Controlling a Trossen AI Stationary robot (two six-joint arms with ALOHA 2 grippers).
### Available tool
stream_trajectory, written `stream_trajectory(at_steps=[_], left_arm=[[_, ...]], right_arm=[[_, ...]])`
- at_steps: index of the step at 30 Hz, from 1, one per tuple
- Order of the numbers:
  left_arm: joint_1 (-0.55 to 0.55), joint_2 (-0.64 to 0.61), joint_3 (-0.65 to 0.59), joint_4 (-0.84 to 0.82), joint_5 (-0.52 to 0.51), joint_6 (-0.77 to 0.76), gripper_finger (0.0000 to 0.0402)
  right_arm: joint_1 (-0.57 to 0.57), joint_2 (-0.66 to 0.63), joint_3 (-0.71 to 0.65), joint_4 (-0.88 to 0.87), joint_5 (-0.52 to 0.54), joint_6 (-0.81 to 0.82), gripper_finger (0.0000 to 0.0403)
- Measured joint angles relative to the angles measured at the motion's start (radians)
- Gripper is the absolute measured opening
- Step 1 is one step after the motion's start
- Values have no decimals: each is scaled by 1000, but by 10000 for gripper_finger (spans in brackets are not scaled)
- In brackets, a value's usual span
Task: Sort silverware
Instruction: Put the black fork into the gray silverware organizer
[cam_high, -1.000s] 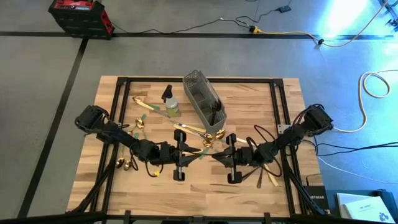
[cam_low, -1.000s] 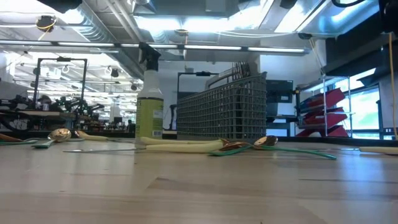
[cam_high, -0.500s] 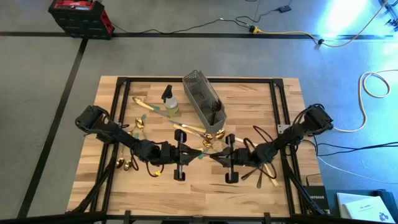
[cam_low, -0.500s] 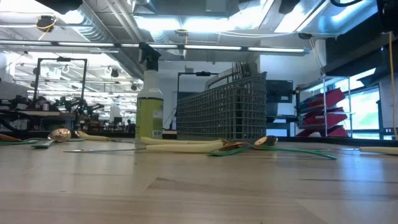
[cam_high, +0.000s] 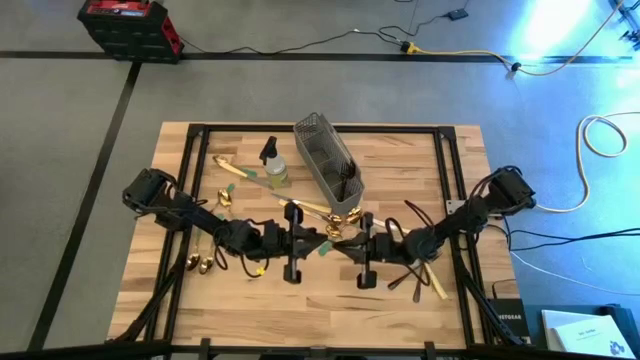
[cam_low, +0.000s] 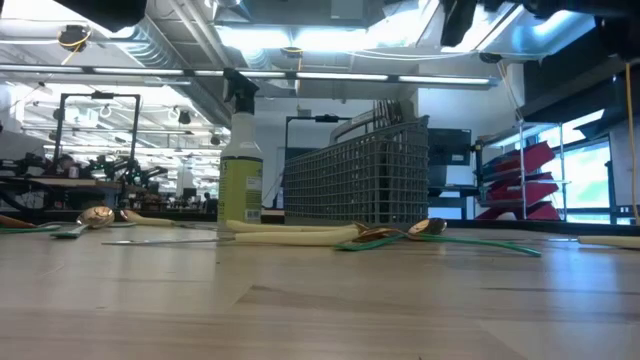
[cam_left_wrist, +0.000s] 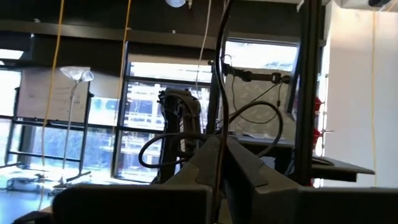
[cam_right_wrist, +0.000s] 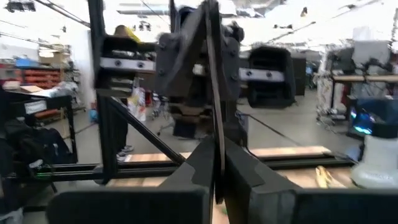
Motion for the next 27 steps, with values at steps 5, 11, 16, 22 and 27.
stream_trajectory(at_steps=[5, 11, 16, 22, 27], left_arm=[[0, 0, 0, -2, 0, 5, 0], [-2, 0, 0, -3, -1, 12, 0], [-3, -3, 0, -20, -21, 3, 0], [1, -3, 0, -18, -26, -2, 0], [1, -3, 0, -21, -26, -1, 0]], right_arm=[[-4, 0, 0, -2, -11, 25, 0], [-5, 0, -1, -3, -72, 29, 0], [-5, 0, -2, -7, -73, 28, 0], [-5, 0, -2, -6, -74, 28, 0], [-5, 1, -3, -6, -80, 28, 0]])
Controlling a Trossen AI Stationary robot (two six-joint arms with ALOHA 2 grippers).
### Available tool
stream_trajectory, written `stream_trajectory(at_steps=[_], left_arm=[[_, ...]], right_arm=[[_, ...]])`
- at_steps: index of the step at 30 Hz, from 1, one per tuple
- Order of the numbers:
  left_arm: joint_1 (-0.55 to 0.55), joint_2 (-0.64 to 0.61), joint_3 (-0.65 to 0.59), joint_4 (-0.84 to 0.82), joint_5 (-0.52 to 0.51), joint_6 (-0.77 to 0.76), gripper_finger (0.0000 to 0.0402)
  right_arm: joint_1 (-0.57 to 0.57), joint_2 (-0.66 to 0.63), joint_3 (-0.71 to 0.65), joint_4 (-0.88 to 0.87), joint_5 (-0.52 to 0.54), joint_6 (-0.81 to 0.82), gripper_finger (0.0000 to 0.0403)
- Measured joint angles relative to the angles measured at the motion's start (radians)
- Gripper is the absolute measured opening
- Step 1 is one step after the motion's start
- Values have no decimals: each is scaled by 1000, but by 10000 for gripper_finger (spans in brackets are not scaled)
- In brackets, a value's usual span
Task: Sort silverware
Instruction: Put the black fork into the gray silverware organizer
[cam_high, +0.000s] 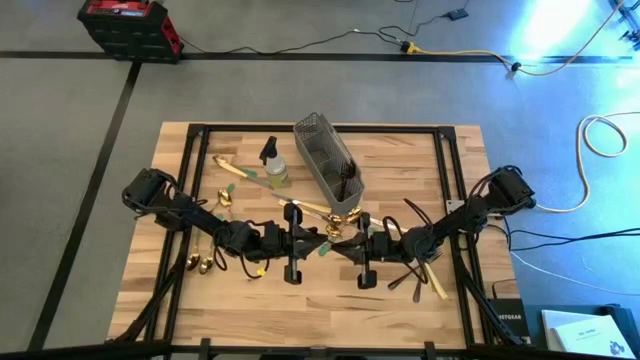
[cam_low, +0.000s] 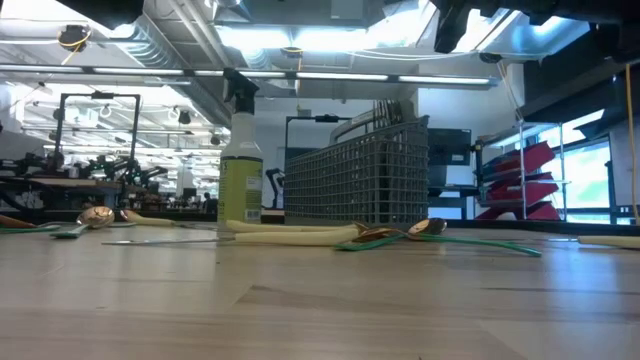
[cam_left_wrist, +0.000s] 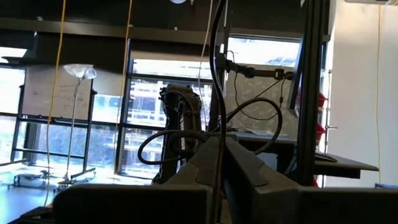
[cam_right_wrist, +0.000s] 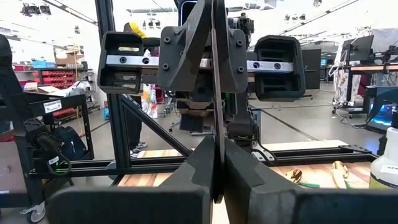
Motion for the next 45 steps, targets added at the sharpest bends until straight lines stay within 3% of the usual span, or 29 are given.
stream_trajectory(at_steps=[27, 45], left_arm=[[0, -5, 4, 26, -3, 9, 0], [0, -3, 2, 18, -4, 12, 0]], right_arm=[[1, 3, -2, -17, -2, -2, 7], [1, 3, -1, -259, -2, -2, 7]])
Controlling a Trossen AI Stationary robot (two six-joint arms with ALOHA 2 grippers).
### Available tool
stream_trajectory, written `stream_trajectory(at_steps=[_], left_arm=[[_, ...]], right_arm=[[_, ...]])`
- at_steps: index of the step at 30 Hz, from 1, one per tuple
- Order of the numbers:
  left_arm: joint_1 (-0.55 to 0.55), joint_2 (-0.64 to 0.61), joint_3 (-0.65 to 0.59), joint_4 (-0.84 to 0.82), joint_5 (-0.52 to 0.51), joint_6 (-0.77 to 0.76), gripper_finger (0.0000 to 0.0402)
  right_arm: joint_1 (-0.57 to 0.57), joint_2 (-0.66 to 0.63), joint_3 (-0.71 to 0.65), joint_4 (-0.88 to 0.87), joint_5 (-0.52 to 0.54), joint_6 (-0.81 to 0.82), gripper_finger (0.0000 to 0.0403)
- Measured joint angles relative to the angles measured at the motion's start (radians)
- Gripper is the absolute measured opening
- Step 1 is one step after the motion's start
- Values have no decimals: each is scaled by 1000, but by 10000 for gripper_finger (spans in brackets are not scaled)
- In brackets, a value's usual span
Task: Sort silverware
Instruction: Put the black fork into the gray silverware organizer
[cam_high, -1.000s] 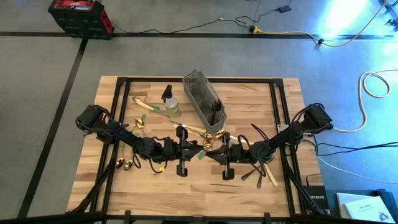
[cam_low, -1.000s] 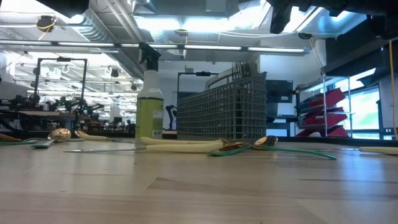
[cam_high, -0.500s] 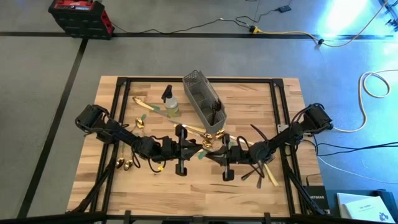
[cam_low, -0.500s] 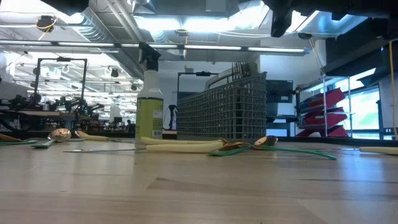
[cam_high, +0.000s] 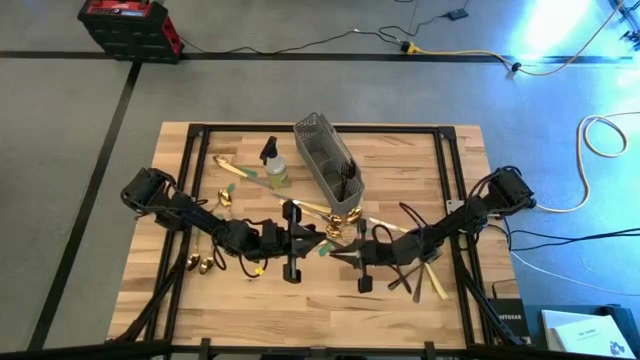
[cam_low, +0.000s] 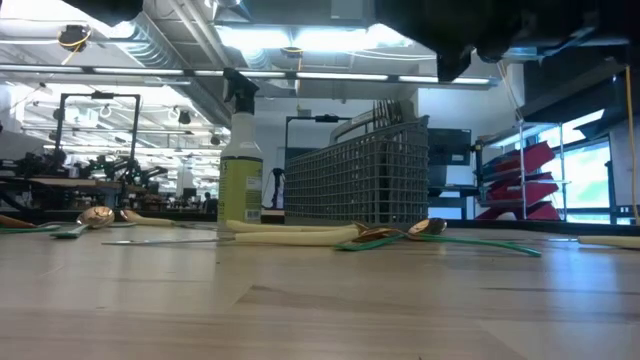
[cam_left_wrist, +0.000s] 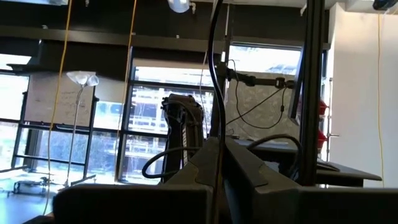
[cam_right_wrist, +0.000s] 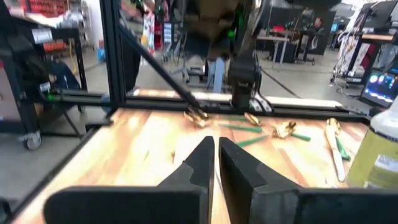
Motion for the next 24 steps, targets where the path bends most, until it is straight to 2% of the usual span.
stream_trajectory(at_steps=[13, 24], left_arm=[[0, 1, -1, -17, 0, -1, 0], [4, 2, -1, -67, -1, 0, 0]], right_arm=[[-1, -2, 1, -175, 0, 0, 7], [-1, -2, 1, -198, 0, 0, 7]])
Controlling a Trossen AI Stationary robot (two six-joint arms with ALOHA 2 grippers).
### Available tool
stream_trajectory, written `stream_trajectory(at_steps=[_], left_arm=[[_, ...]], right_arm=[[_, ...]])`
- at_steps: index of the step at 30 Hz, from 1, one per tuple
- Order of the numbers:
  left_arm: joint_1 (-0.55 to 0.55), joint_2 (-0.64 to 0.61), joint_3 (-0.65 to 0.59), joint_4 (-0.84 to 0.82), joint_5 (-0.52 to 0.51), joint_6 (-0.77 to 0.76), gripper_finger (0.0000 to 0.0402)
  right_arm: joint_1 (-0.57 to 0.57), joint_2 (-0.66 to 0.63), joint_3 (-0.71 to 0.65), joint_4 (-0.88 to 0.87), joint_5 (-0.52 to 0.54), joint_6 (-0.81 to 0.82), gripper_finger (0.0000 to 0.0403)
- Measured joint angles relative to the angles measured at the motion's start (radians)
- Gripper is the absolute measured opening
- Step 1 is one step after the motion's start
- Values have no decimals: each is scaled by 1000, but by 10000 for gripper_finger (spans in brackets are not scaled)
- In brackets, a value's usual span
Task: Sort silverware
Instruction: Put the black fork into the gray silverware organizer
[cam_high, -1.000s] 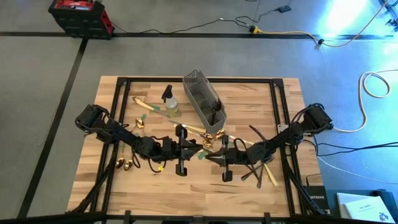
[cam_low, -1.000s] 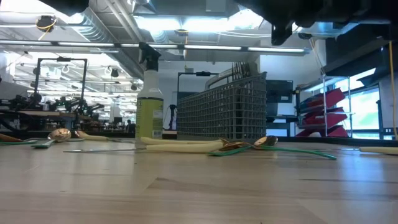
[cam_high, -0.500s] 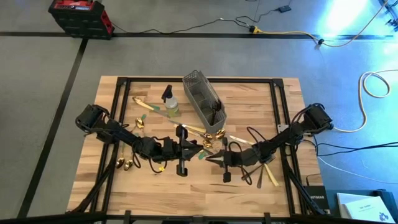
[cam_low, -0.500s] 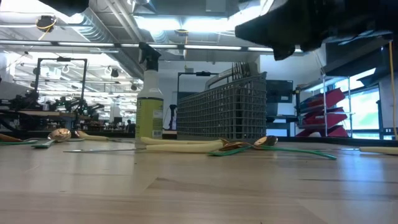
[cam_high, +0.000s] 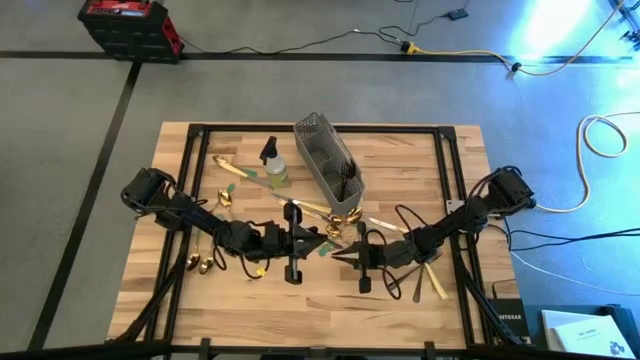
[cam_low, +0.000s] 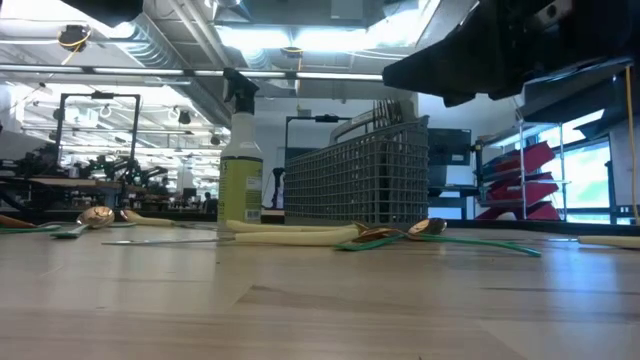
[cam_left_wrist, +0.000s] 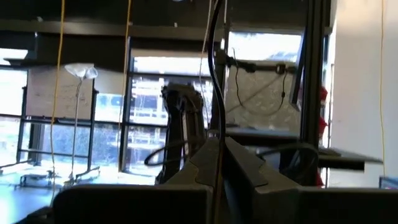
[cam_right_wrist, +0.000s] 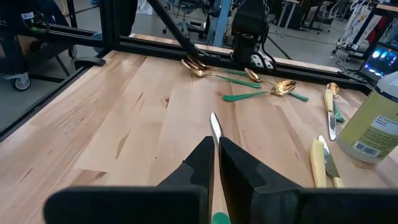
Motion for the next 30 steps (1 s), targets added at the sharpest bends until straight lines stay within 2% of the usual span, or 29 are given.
stream_trajectory(at_steps=[7, 15, 21, 25, 28, 30], left_arm=[[40, -7, 0, -64, -1, -37, 0], [161, -112, 32, -456, 127, -67, 0], [307, -123, 77, -616, 346, -131, 0], [400, -123, 77, -636, 465, -152, 0], [477, -123, 78, -625, 617, -222, 0], [528, -123, 78, -631, 676, -260, 0]], right_arm=[[0, 0, 0, -5, 0, 0, 7], [0, -1, 1, -20, 0, 0, 7], [0, -1, 1, -22, 0, 0, 7], [0, -1, 1, -27, 0, 0, 7], [0, -1, 1, -28, 0, 0, 7], [0, -1, 1, -27, 0, 0, 7]])
